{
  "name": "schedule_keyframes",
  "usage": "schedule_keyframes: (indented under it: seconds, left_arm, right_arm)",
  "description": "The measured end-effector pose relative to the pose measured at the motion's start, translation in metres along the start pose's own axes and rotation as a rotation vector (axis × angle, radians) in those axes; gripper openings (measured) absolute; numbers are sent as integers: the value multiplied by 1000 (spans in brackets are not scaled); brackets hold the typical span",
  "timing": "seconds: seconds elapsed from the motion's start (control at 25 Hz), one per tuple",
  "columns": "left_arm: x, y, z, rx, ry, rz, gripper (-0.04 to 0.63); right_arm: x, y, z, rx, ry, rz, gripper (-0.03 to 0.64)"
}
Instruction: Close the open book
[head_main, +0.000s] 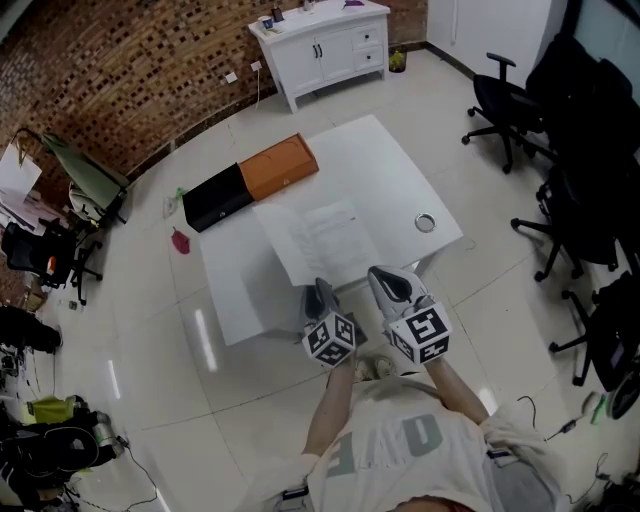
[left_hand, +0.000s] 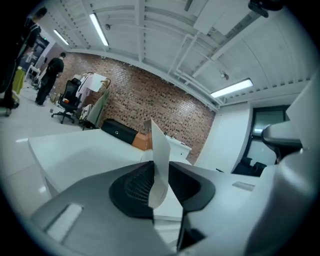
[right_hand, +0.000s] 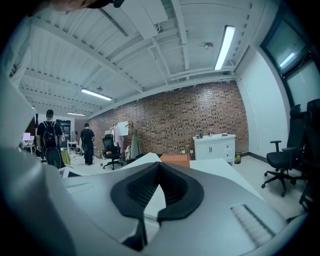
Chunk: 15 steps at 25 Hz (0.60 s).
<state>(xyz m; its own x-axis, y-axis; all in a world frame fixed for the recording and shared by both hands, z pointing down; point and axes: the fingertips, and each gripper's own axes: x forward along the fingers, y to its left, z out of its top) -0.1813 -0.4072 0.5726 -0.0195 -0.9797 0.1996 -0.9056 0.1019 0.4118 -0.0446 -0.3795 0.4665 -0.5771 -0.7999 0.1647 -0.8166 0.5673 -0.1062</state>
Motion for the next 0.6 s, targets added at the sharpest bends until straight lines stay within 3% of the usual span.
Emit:
schedule_keyframes:
  seconds: [0.16,0.4,0.6]
  left_arm:
    - [8,-33,-19,184,52,-85,87]
    - [27,-69,-89,604,243,-158,97]
    - [34,-79,-112,717,303,-161,105]
  right_arm:
    - [-5,-7,1,0,-8,-10,3]
    - [-16,-20,-5,21,9,-24,3]
    - [-23,-30,-10,39,21,-26,3]
